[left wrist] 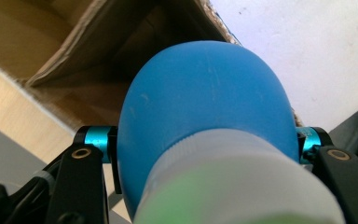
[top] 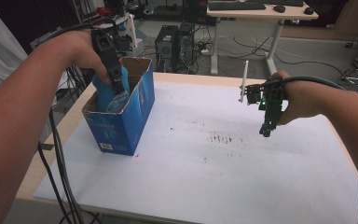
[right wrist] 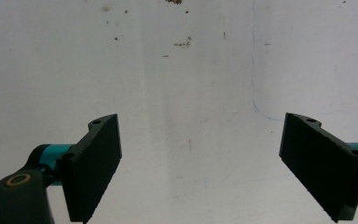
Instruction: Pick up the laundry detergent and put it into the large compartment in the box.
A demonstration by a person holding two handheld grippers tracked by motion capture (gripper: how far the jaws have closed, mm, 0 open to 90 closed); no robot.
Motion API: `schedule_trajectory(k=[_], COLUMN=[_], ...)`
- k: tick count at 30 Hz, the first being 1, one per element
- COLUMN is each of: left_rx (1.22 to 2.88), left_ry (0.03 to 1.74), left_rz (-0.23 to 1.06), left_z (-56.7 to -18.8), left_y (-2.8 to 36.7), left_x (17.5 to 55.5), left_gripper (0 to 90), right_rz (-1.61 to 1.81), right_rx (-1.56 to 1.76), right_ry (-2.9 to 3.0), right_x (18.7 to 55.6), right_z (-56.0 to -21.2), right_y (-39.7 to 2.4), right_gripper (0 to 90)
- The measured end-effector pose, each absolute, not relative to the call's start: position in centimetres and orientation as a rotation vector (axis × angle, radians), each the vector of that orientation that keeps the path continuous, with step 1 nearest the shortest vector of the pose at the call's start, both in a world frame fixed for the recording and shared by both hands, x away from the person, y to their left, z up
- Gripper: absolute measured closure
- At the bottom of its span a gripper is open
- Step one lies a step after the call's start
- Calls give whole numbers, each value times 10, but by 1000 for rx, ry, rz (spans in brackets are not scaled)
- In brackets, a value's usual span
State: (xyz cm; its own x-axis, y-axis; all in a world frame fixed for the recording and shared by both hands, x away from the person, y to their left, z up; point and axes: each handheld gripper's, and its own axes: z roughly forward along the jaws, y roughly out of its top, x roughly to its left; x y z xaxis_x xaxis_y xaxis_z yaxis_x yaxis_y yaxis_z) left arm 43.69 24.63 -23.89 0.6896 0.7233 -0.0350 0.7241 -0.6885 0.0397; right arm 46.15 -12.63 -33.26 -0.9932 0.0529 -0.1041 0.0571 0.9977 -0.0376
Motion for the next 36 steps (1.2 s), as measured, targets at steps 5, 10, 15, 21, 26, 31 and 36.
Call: schedule_trajectory(k=[5,10,15,21,26,31,36], left_rx=[2896,2937,2964,2969,2984,2966,2964], left_ry=[1084,973,935,918,937,926,922], left_rz=[-27,-30,-51,-56,-41,-32,-25], left_z=[-254,-265,-274,-282,-292,-292,-292], left_y=[244,244,242,243,248,252,252], left_x=[437,436,437,438,438,436,434], left_gripper=[403,403,402,402,392,391,391], right_rz=[-65,-47,-50,-52,-59,-56,-46], right_rx=[84,89,70,78,76,67,83], right_ry=[3037,3046,3045,3040,3044,3045,3046], right_x=[461,460,460,460,460,460,459], right_z=[-333,-331,-332,-332,-334,-336,-335], right_y=[-127,-126,-126,-126,-124,-123,-121], right_gripper=[119,119,119,119,119,119,119])
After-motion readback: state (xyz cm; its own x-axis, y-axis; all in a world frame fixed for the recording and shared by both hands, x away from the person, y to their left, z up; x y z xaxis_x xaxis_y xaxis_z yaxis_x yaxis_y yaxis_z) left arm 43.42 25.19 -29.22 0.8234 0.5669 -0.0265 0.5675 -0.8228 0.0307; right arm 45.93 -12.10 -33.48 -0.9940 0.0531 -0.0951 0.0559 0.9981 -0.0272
